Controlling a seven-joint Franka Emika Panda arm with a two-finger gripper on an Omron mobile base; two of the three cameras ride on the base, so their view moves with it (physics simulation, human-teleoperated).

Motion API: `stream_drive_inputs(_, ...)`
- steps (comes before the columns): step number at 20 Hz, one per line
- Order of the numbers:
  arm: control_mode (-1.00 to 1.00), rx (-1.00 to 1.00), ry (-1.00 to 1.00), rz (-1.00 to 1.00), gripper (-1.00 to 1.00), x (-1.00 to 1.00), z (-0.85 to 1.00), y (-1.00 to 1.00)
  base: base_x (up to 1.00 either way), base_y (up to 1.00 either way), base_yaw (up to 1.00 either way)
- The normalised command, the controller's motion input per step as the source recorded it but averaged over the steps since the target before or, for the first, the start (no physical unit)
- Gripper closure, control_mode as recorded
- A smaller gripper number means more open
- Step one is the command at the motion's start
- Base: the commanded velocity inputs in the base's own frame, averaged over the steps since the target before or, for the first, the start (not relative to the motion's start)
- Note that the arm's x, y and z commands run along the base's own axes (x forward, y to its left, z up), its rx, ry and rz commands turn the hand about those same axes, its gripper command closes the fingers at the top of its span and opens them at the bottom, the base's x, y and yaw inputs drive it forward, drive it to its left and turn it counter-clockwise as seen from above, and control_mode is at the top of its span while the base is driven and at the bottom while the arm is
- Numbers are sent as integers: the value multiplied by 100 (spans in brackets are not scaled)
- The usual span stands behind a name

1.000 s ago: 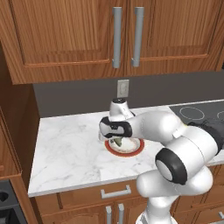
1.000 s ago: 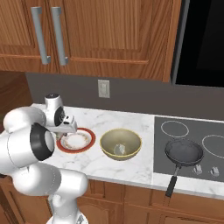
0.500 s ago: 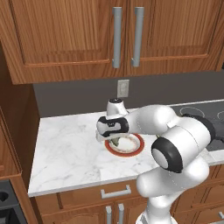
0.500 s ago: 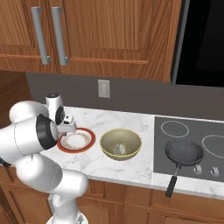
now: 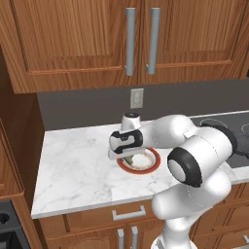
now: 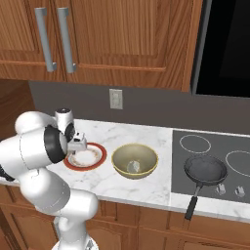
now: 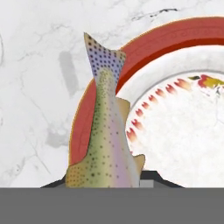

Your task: Place the fish on the plate and place the garlic on the same plate.

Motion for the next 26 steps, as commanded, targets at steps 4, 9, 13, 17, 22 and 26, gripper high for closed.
stream_drive_inputs(4, -100, 1, 0, 6, -100, 0, -19, -1, 0, 0, 0)
stream_drive_inputs(9, -100, 0, 0, 2, -100, 0, -4, 0, 0, 0, 0)
stream_drive_inputs(13, -100, 0, 0, 0, -100, 0, 0, 0, 0, 0, 0)
stream_drive_inputs(17, -100, 0, 2, 0, -100, 0, 1, 0, 0, 0, 0)
stream_drive_inputs(22, -100, 0, 1, 0, -100, 0, 29, -15, 0, 0, 0)
stream_drive_inputs(26, -100, 0, 0, 0, -100, -2, 49, -22, 0, 0, 0)
